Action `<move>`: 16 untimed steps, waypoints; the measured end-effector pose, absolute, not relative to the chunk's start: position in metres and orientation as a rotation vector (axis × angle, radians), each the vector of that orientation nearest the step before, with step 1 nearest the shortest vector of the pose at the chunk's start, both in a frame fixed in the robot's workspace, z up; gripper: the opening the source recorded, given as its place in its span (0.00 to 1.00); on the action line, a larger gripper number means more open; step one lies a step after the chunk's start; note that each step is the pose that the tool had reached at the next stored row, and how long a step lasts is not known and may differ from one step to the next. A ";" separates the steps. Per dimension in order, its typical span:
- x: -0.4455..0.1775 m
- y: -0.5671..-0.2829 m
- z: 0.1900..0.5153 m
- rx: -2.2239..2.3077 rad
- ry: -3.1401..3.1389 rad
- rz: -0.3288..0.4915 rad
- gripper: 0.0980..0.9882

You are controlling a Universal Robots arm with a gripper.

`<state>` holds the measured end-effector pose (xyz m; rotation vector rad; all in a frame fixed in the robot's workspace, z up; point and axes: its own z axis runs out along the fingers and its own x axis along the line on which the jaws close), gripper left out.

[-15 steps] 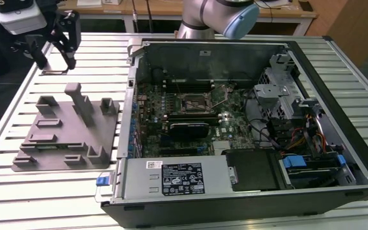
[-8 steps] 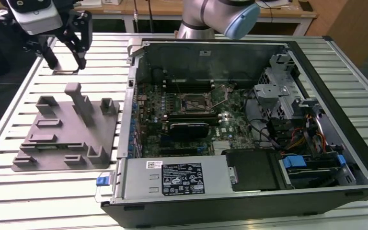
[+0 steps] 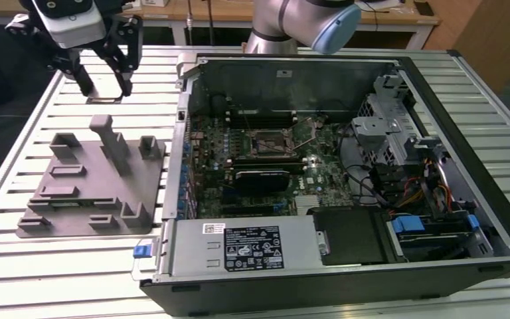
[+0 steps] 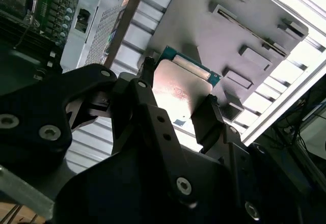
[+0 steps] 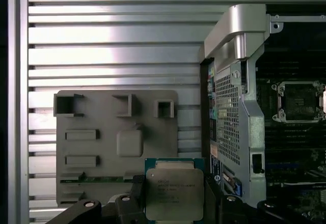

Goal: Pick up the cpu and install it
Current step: 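Pick up the cpu and move it towards the insertion slot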

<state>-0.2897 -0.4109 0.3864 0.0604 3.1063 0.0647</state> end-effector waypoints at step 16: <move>-0.255 -0.411 0.386 0.060 3.106 0.065 0.50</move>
